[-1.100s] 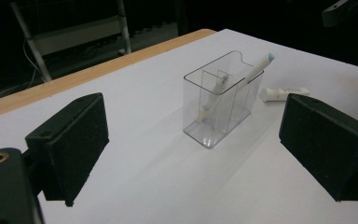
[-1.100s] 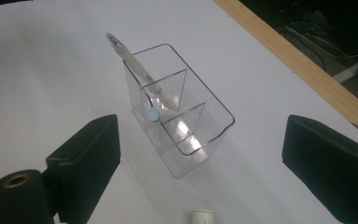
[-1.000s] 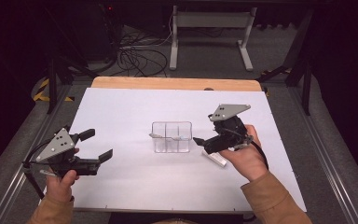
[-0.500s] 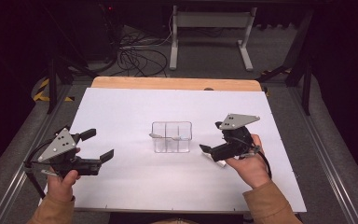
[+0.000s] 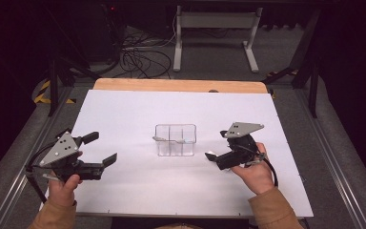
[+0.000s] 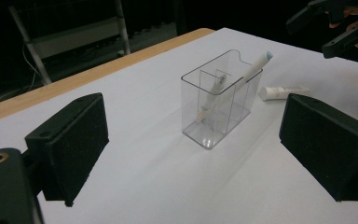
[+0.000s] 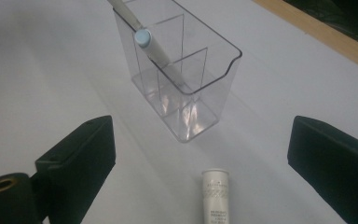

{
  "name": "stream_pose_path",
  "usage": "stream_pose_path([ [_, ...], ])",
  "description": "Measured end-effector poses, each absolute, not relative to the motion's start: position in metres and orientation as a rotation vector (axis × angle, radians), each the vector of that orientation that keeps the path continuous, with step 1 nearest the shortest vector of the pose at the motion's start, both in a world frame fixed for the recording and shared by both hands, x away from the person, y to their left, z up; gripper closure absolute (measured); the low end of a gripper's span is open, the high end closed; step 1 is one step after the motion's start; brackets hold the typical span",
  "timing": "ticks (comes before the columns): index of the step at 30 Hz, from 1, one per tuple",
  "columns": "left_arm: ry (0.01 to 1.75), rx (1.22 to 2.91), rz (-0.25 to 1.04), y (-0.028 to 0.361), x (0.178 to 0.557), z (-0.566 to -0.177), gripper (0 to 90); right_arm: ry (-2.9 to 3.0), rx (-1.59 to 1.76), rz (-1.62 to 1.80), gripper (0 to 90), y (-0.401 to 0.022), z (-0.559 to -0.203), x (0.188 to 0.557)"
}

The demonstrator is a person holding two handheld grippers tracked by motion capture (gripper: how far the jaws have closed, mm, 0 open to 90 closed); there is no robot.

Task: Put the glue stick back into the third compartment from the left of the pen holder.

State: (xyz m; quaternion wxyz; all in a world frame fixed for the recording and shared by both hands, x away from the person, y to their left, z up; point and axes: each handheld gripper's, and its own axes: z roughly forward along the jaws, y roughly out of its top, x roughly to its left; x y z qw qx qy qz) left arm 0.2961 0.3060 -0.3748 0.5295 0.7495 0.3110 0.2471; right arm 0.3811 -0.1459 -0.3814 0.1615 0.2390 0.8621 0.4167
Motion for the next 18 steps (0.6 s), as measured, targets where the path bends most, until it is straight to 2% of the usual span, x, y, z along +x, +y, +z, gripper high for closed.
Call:
stream_pose_path([
  [18, 0.739, 1.788, 0.597, 0.306, 0.296, -0.374, 8.6, 2.539, 0.731, 1.065, 11.6, -0.144, -0.41, 0.389],
])
